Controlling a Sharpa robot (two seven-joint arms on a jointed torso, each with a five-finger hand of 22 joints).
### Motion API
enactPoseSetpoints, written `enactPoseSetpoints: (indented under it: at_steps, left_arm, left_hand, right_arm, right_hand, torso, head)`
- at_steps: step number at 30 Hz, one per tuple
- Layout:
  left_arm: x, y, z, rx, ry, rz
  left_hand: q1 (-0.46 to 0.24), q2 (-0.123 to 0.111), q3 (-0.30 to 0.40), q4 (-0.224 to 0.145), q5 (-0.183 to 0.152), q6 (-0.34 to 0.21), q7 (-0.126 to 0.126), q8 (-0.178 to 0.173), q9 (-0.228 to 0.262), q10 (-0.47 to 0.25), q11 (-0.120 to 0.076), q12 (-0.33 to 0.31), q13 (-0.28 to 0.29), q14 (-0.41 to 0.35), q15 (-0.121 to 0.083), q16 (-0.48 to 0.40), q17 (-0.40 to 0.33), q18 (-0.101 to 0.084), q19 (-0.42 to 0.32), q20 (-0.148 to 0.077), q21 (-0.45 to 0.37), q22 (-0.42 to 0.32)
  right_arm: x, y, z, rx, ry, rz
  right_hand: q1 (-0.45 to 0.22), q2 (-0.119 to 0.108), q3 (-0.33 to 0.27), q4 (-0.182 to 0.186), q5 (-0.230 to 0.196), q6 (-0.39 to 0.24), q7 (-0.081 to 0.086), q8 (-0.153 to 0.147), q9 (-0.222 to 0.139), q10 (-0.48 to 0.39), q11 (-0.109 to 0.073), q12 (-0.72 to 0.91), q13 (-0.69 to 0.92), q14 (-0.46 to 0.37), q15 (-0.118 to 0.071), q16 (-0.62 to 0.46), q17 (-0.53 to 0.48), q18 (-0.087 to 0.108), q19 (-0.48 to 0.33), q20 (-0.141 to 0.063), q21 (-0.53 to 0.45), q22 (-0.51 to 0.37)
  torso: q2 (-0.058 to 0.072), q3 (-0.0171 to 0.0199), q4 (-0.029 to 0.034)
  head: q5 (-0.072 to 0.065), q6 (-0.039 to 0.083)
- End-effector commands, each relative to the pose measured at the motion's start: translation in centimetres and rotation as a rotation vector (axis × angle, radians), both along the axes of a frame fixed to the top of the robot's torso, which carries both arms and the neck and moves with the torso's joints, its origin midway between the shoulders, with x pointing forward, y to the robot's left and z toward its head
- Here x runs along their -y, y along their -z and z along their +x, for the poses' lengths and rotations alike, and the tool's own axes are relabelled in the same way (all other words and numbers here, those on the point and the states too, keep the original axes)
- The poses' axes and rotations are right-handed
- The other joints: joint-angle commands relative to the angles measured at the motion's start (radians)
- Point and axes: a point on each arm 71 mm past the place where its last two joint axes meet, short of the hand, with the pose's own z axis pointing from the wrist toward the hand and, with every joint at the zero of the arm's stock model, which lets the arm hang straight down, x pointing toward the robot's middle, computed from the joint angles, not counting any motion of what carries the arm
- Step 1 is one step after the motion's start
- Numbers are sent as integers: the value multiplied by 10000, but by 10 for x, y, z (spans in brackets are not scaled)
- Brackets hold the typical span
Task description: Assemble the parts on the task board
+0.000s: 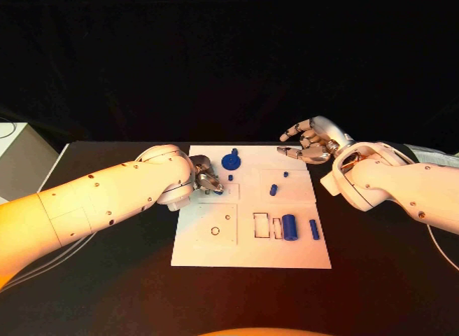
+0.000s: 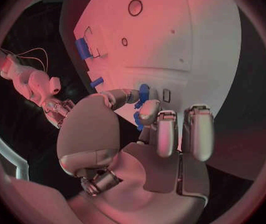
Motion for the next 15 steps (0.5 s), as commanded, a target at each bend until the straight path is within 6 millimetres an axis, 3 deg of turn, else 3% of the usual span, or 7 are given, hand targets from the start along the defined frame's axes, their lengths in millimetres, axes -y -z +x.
enactPoseSetpoints:
  at_steps: [1,7,15]
  left_arm:
    - [1,-1,-2,81,-43,-192]
    - [1,-2,-4,108,-84,-371]
    - [0,-3,-3,219,-162,-405]
  left_hand:
    - [49,143,1174,-1207,68,435,-383,24,3398,69,-16,42,14,1057,-69,33,2634,-59,11,-32,51,468]
    - [48,153,1178,-1209,78,445,-387,24,3402,83,-20,55,32,1057,-72,33,2634,-61,20,-36,56,482]
    - [49,161,1183,-1213,85,453,-390,23,3406,83,-24,49,21,1057,-75,33,2634,-62,22,-39,57,485]
  right_arm:
    - [-1,0,-1,18,-148,-113]
    - [-1,0,-1,12,-142,-119]
    - [-1,0,-1,3,-142,-125]
  right_hand:
    - [-91,-12,31,-4,43,12,-1,49,12,67,-22,-17,1785,1062,0,43,2635,-23,759,1,-47,2018]
    - [-130,-22,32,-7,55,9,-3,52,15,72,-25,-13,1788,1062,-3,43,2635,-23,759,-1,-48,2018]
    - [-130,-22,32,-7,55,9,-3,52,15,72,-25,-13,1788,1062,-3,43,2635,-23,759,-1,-48,2018]
  torso:
    - [1,-9,13]
    - [6,-4,6]
    - [-11,1,6]
  head:
    - [-21,-29]
    - [-30,-11]
    - [-14,-75]
